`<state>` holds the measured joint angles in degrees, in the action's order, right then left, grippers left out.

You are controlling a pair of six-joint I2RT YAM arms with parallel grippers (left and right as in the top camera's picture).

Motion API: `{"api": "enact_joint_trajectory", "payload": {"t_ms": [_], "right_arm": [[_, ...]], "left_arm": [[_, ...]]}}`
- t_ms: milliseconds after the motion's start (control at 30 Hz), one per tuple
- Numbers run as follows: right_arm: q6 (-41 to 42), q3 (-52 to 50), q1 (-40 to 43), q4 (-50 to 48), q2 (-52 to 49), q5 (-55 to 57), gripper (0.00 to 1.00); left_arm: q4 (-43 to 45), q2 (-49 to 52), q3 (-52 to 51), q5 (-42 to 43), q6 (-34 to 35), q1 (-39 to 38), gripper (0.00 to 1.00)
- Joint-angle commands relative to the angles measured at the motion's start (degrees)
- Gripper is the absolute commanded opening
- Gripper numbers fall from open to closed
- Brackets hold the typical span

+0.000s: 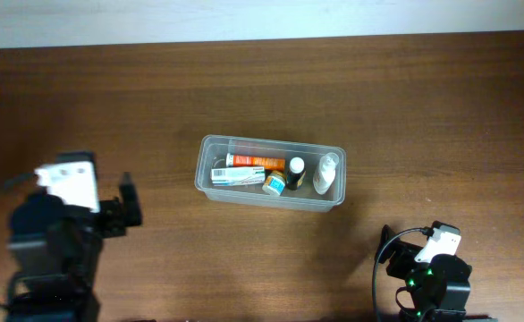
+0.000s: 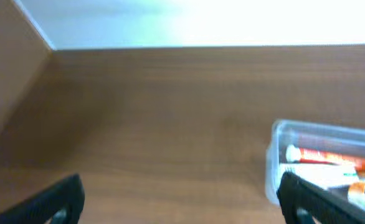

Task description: Pack container

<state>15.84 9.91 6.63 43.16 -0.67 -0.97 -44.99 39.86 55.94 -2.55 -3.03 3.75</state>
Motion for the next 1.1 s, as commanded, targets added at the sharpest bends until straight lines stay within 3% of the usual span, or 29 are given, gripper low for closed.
{"api": "enact_joint_trajectory", "payload": {"t_ms": [0, 367, 1067], "right_arm": [[-0.42, -0.50, -0.35, -0.07, 0.46, -0.09, 0.98], [-0.42, -0.50, -0.35, -0.07, 0.48, -0.09, 0.98], [-0.42, -0.50, -0.35, -0.07, 0.48, -0.09, 0.98]], "left_arm": [[4.26, -6.38, -10.01, 6.36, -0.85, 0.28, 1.00], [8.79, -25.92, -32.30, 9.44, -0.85, 0.26, 1.00], [12.90, -39.56, -47.28, 10.69, -0.87, 0.17, 1.00]]}}
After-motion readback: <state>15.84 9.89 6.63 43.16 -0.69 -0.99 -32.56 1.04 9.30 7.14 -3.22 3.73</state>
